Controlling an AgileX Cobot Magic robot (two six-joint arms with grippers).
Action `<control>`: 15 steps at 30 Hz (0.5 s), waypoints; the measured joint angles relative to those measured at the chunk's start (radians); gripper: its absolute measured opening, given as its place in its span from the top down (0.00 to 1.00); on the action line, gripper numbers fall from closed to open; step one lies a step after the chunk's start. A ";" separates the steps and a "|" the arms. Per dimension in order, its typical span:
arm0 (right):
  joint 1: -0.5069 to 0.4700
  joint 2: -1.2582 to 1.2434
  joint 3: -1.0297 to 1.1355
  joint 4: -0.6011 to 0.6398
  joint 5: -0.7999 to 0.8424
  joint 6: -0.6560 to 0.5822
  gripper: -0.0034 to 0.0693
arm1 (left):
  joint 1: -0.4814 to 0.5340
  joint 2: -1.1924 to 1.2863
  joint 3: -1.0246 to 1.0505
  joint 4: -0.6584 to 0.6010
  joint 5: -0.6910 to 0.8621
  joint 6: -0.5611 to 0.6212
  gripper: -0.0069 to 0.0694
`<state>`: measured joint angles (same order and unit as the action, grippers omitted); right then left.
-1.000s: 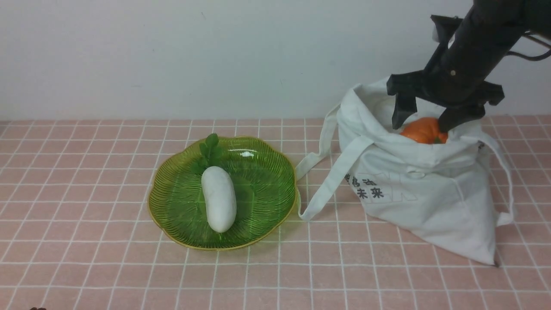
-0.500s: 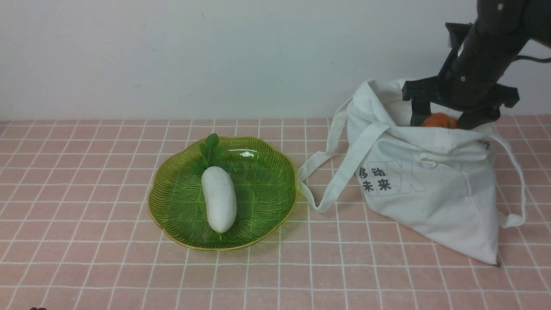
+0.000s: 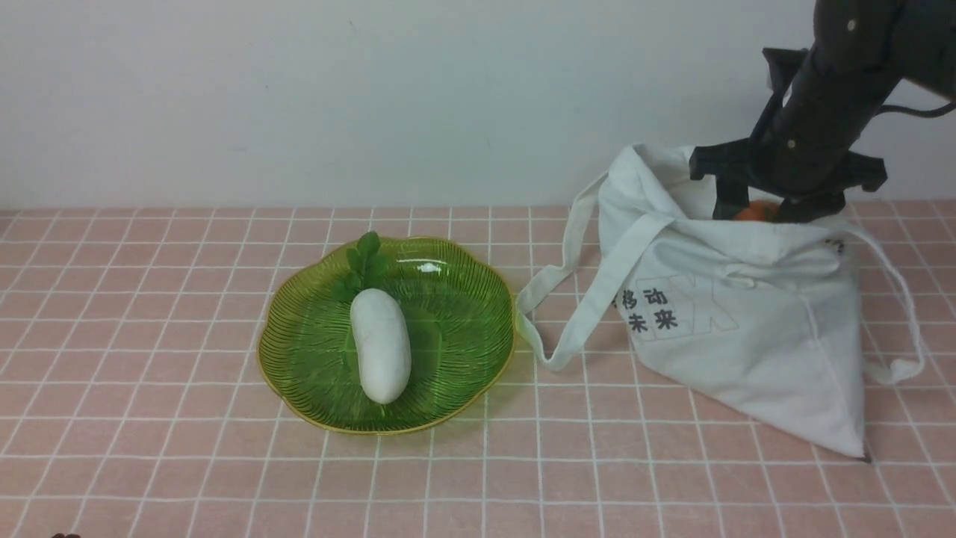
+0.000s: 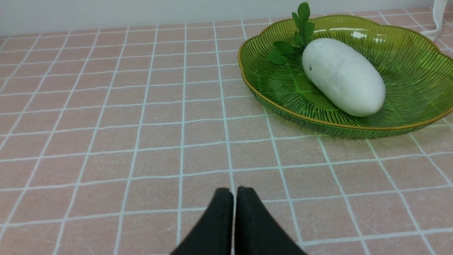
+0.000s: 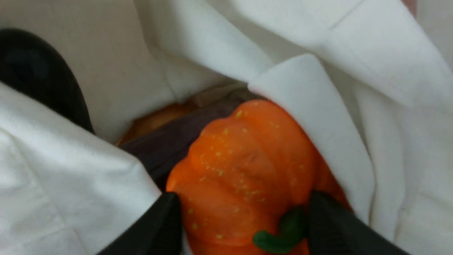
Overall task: Take vegetables from bag on pink coffee tablecloth place on plate.
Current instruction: 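Reach into the cloth bag toward the pumpkin with the right gripper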
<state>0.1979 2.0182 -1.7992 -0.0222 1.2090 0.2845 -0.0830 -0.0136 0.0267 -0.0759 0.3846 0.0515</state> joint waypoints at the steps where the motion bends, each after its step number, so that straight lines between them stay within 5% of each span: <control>1: 0.000 0.000 -0.003 0.001 0.001 -0.018 0.38 | 0.000 0.000 0.000 0.000 0.000 0.000 0.92; 15: 0.000 -0.175 -0.049 0.004 0.040 -0.112 0.38 | 0.000 0.000 0.000 0.000 0.000 0.002 0.92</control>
<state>0.1979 1.8433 -1.8478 -0.0179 1.2493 0.1722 -0.0830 -0.0136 0.0267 -0.0759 0.3846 0.0534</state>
